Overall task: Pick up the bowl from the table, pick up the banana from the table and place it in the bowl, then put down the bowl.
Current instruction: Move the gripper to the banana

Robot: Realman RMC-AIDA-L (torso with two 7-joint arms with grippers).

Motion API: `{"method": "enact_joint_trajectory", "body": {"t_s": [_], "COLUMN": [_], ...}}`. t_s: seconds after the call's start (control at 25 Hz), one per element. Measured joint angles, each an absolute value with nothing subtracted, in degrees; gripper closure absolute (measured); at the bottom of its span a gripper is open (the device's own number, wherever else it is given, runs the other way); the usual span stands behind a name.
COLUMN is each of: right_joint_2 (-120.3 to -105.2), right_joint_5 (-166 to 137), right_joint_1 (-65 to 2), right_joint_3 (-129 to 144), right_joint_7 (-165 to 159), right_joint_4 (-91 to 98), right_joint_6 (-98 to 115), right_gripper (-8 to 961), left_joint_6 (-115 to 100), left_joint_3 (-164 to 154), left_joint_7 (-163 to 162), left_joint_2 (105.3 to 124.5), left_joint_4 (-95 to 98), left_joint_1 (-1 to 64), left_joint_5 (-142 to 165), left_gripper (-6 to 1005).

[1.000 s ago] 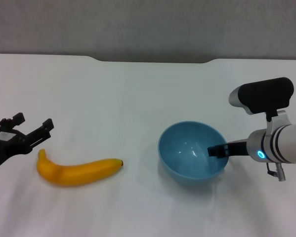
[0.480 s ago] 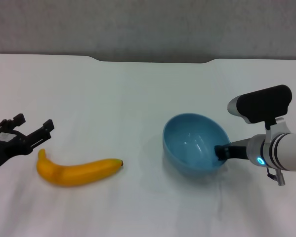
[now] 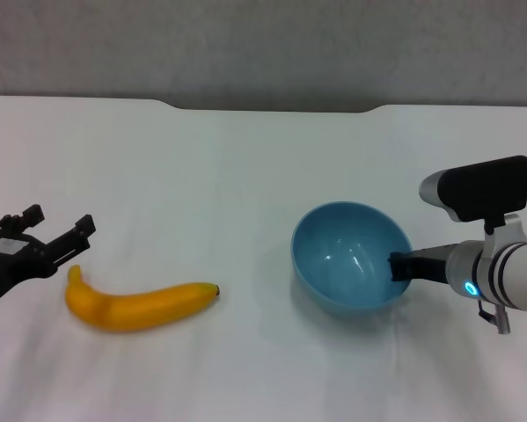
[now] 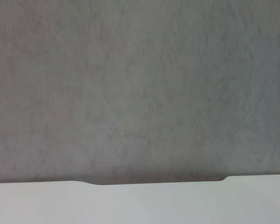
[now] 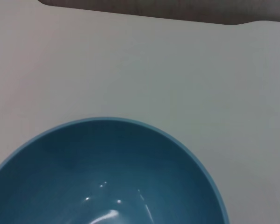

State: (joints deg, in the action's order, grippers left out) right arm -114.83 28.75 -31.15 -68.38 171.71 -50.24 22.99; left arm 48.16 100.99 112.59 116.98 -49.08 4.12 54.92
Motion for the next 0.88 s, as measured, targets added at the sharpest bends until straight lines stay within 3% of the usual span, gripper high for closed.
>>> {"method": "enact_joint_trajectory", "body": {"t_s": [0.44,0.88], "right_joint_2": [-114.65,-114.35], "right_joint_5": [28.3,25.5], "right_joint_1": [-30.7,-27.5], "right_joint_3": [-68.2,-70.3], "right_joint_7": [171.7,171.8], "right_joint_4": [-51.8,-58.3], "right_joint_6": [22.9,25.2], "right_gripper": [871,914], "left_joint_6": [48.5,54.9], "left_joint_3": [99.7,101.7], "left_joint_7": [111.6,104.8], "left_joint_2": [116.71,116.29], "left_joint_4": [-48.8,-60.8], "left_joint_1": [4.6,5.9], "left_joint_5": [57.7,86.1], "left_gripper": [103,104]}}
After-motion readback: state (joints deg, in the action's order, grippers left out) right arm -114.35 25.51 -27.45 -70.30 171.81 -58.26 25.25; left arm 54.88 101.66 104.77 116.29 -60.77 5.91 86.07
